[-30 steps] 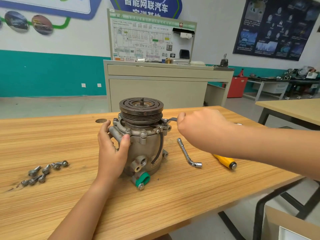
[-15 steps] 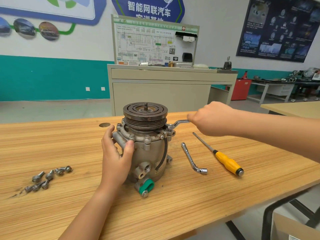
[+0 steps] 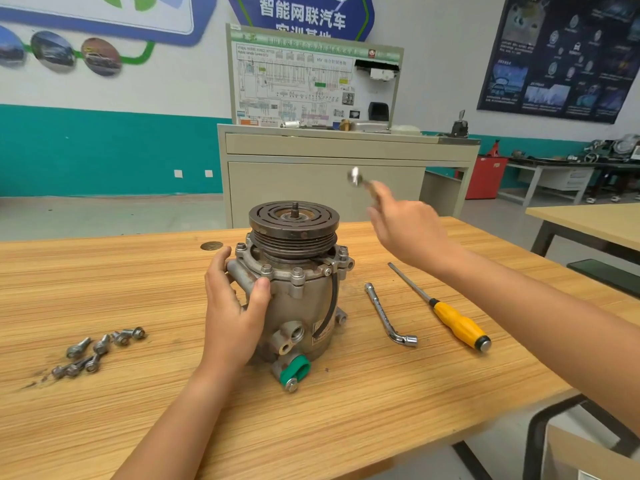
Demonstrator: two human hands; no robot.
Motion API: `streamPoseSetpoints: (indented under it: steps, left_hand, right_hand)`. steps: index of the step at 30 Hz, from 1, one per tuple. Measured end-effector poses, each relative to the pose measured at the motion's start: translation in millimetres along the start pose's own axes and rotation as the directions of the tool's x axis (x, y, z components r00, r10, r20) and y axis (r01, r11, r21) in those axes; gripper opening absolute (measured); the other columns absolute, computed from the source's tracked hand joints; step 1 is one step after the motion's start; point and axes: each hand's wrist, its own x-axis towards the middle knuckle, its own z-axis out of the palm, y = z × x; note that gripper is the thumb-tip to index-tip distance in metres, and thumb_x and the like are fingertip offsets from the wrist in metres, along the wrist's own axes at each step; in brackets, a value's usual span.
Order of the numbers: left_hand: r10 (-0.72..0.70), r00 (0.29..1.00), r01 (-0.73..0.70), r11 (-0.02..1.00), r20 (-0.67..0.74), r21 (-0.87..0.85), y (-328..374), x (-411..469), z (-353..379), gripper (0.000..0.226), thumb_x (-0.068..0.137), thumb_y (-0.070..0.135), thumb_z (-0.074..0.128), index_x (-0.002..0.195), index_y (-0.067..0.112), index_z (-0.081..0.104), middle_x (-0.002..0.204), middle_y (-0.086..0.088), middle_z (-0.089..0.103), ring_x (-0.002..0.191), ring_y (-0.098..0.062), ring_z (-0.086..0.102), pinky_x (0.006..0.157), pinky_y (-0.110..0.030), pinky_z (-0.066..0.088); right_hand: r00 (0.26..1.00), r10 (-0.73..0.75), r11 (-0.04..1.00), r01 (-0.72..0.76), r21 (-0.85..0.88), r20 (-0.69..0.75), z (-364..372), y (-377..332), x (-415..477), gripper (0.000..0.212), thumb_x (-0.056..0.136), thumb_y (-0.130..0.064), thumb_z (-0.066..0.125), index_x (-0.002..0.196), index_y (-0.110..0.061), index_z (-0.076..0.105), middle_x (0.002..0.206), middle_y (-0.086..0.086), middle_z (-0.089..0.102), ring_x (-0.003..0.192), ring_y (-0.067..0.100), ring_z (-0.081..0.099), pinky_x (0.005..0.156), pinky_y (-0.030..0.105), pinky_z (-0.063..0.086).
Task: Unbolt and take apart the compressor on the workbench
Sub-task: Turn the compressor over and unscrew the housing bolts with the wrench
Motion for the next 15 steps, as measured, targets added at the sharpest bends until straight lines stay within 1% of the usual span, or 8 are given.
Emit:
streamPoseSetpoints:
  steps: [1,2,4,6,8,11,13,15]
  left_hand:
    - [0.0,1.0,0.0,1.0,-0.001,0.001,0,0,0,0.078,0.07,0.062,0.043,0.14,0.034,0.023,0.146,0.001,0.032,0.133,-0.02,0.036,0.105,-0.05,0.038]
    - [0.0,1.0,0.0,1.0,-0.001,0.001,0,0,0,0.078,0.07,0.062,0.043,0.14,0.034,0.023,0.146,0.0,0.032,0.134,-0.02,0.036,0.106,-0.05,0.037]
    - [0.002,1.0,-0.002,1.0,-0.002,-0.004,-1,0,1,0.077,0.071,0.062,0.043,0.14,0.034,0.023,0.146,0.0,0.032,0.134,-0.02,0.035,0.106,-0.05,0.037]
    - [0.005,1.0,-0.005,1.0,-0.004,-0.011,-1,0,1,0.073,0.071,0.062,0.043,0.137,0.037,0.023,0.145,0.001,0.031,0.134,-0.019,0.035,0.106,-0.05,0.037]
    - [0.003,1.0,-0.004,1.0,-0.006,-0.019,-1,0,1,0.069,0.071,0.061,0.044,0.134,0.041,0.023,0.145,0.002,0.032,0.134,-0.019,0.036,0.106,-0.049,0.037]
    - [-0.008,1.0,0.007,1.0,-0.005,-0.027,-1,0,1,0.073,0.071,0.061,0.044,0.138,0.038,0.024,0.145,0.002,0.032,0.134,-0.018,0.036,0.106,-0.049,0.037]
    - [-0.008,1.0,0.008,1.0,-0.003,-0.027,-2,0,1,0.073,0.071,0.061,0.044,0.138,0.039,0.024,0.146,0.001,0.032,0.134,-0.018,0.036,0.106,-0.049,0.038]
    - [-0.009,1.0,0.009,0.999,-0.005,-0.032,-3,0,0,0.073,0.071,0.061,0.045,0.138,0.04,0.024,0.146,0.002,0.032,0.134,-0.018,0.036,0.106,-0.049,0.038]
  right_hand:
    - [0.998,0.065,0.998,-0.065,-0.006,-0.008,-9,1,-11,0.032,0.098,-0.019,0.038,0.128,-0.009,0.043,0.055,-0.002,0.044,0.05,0.024,0.044,0.047,0.03,0.03]
    - [0.994,0.102,0.994,-0.1,-0.05,0.032,-17,2,-23,0.027,0.097,-0.02,0.038,0.122,-0.011,0.044,0.054,-0.005,0.04,0.049,0.023,0.044,0.046,0.03,0.031]
    - [0.971,0.117,0.982,-0.082,-0.172,0.208,-32,-1,-45,0.021,0.096,-0.018,0.038,0.116,-0.016,0.043,0.057,-0.005,0.042,0.052,0.018,0.045,0.044,0.029,0.031]
    - [0.932,0.117,0.973,-0.038,-0.228,0.343,-43,-8,-59,0.02,0.095,-0.015,0.038,0.115,-0.019,0.041,0.059,-0.005,0.042,0.052,0.013,0.041,0.043,0.028,0.024]
    - [0.917,0.105,0.966,-0.002,-0.258,0.384,-49,-14,-60,0.02,0.095,-0.015,0.038,0.115,-0.018,0.041,0.058,-0.005,0.04,0.05,0.012,0.036,0.042,0.027,0.02]
    - [0.909,0.089,0.956,0.038,-0.292,0.408,-52,-26,-52,0.024,0.094,-0.013,0.04,0.118,-0.015,0.041,0.058,-0.005,0.037,0.049,0.012,0.033,0.041,0.027,0.019]
    - [0.894,0.065,0.937,0.097,-0.335,0.442,-52,-32,-47,0.031,0.091,-0.005,0.039,0.12,-0.012,0.04,0.057,-0.004,0.035,0.048,0.012,0.031,0.04,0.026,0.019]
    - [0.877,0.023,0.899,0.191,-0.394,0.479,-53,-37,-43,0.036,0.087,0.002,0.037,0.122,-0.008,0.04,0.056,-0.003,0.032,0.046,0.014,0.029,0.04,0.026,0.02]
